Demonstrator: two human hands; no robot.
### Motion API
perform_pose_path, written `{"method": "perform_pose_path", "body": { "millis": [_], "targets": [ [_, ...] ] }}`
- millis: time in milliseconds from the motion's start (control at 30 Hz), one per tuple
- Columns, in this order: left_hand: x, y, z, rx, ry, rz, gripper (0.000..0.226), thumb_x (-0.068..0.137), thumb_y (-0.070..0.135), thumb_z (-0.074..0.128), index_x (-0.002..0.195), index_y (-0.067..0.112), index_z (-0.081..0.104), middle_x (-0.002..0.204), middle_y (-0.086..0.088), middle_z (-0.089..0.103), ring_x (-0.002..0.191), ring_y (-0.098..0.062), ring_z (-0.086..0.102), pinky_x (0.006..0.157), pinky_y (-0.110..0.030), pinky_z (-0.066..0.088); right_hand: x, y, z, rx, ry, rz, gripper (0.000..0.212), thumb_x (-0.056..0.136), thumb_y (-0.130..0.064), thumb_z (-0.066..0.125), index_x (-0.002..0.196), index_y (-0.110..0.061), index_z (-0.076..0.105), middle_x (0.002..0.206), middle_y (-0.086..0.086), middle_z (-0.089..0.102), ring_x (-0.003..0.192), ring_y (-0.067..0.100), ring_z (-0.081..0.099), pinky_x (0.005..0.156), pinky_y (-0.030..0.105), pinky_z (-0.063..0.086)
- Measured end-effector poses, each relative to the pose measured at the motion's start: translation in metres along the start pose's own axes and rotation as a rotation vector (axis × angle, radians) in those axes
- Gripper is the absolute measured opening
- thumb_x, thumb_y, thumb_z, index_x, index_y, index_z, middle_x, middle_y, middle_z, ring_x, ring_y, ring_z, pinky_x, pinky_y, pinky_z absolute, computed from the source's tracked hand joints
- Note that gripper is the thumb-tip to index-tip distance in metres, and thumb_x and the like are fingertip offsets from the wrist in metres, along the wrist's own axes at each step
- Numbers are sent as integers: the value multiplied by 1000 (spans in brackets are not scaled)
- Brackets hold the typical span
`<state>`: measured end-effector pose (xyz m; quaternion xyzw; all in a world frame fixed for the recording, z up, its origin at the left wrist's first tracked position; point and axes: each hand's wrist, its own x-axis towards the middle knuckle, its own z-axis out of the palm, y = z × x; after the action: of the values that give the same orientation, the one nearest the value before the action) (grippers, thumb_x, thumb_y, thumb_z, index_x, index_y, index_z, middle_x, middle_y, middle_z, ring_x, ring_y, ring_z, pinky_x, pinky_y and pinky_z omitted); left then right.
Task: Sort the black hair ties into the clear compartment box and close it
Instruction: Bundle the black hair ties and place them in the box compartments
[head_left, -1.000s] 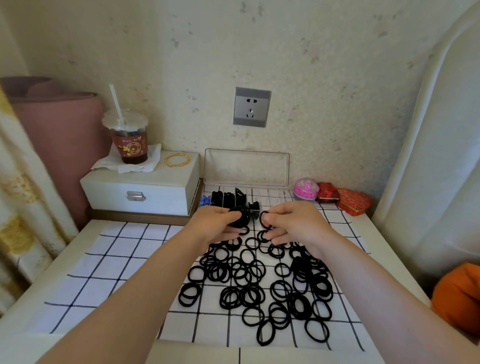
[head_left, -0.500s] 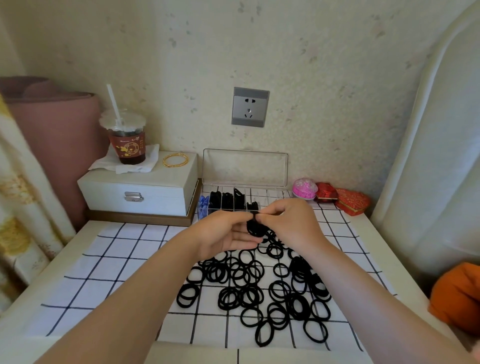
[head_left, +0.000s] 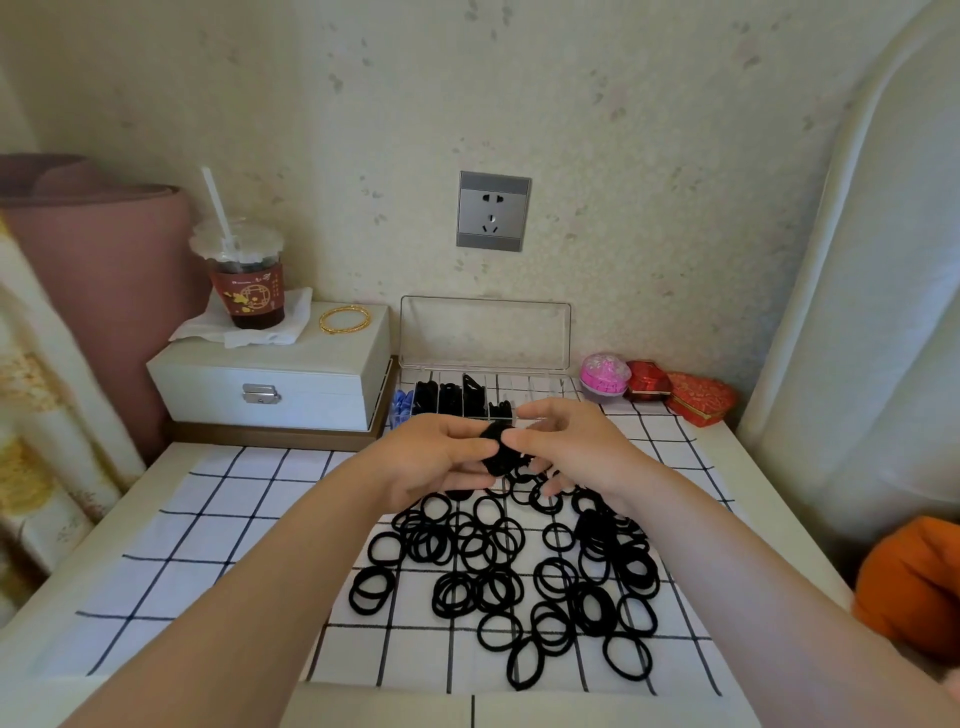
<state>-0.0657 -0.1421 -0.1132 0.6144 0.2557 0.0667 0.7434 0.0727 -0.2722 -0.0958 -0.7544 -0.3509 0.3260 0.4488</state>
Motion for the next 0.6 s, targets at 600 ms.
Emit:
{"method": "perform_pose_path", "body": {
  "millis": [600],
  "targets": [
    [0,7,-10,133,171,116,29,85,18,77,112,14,68,99,-9,74,78,-17,75,68,-27,61,2,1,20,385,-126,34,23,90,-17,71,111,-11,73,103,15,76,84,22,74,69,28,61]
  ]
}}
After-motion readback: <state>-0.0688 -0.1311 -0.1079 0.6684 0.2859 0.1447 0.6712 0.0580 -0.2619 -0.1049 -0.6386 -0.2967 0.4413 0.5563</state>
